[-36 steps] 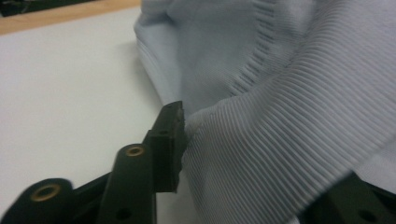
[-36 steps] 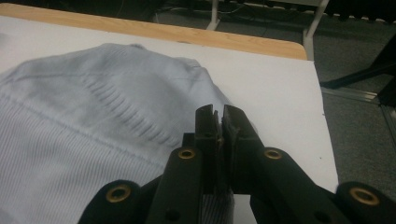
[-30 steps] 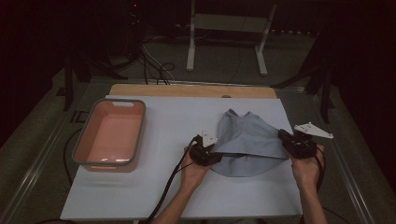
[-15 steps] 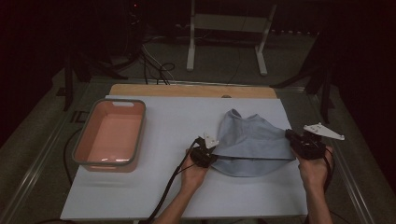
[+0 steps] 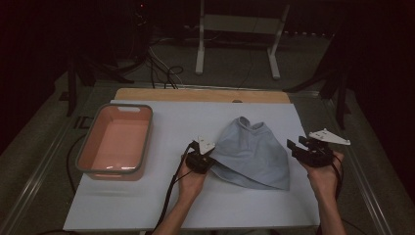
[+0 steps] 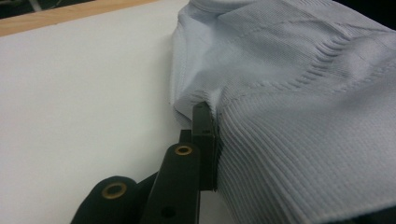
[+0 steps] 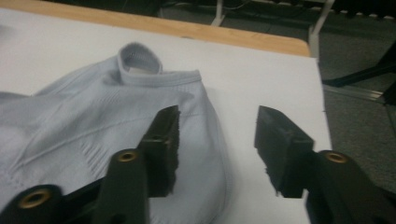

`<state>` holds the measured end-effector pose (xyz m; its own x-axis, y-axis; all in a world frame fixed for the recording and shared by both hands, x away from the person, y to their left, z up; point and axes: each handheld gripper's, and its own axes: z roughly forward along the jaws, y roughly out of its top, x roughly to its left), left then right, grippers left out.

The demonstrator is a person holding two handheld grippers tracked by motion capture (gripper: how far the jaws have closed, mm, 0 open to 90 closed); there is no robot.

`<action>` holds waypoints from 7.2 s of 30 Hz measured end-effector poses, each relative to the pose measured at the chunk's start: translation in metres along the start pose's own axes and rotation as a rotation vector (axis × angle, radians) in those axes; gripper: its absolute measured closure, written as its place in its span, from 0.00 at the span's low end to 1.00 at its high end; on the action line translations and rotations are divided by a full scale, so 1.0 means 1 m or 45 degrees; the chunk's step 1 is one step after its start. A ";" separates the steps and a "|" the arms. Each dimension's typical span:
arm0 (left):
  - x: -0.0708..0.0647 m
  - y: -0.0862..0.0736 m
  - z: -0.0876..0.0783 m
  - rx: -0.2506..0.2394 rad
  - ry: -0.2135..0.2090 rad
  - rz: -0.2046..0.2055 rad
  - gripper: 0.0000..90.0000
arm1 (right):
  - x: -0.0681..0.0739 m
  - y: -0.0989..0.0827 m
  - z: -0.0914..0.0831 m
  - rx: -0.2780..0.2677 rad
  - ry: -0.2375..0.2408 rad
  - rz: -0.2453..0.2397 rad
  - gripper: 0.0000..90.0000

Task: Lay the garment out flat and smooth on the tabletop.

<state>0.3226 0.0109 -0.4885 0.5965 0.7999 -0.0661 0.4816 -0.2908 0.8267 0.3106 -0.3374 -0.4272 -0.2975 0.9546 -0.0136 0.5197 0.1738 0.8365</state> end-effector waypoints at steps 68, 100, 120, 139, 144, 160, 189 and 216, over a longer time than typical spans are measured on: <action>0.045 -0.032 -0.107 -0.124 0.185 -0.029 0.93 | 0.102 -0.063 0.019 0.326 0.414 -0.377 0.99; 0.040 -0.068 -0.129 0.039 -0.028 -0.102 0.50 | 0.073 -0.050 0.004 0.204 0.236 -0.295 1.00; 0.023 -0.074 -0.135 0.078 -0.185 -0.119 0.18 | 0.079 -0.049 0.006 0.201 0.271 -0.299 1.00; 0.052 -0.052 -0.097 0.112 -0.085 -0.126 0.40 | 0.075 -0.048 0.005 0.173 0.265 -0.271 0.68; 0.059 -0.049 -0.081 0.141 -0.055 -0.147 0.42 | 0.073 -0.049 0.004 0.174 0.259 -0.271 0.62; 0.077 -0.043 -0.062 0.184 0.041 -0.195 0.52 | 0.075 -0.052 0.007 0.197 0.295 -0.291 0.63; 0.080 -0.054 -0.082 0.176 -0.155 -0.106 0.85 | 0.059 -0.048 0.008 0.200 0.175 -0.299 0.99; 0.081 -0.038 -0.076 0.140 -0.058 -0.127 0.77 | 0.059 -0.046 0.003 0.158 0.195 -0.282 0.76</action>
<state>0.3036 0.1262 -0.4829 0.5695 0.8037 -0.1721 0.6059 -0.2690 0.7487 0.2713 -0.2880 -0.4685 -0.5269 0.8443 -0.0979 0.5197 0.4112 0.7489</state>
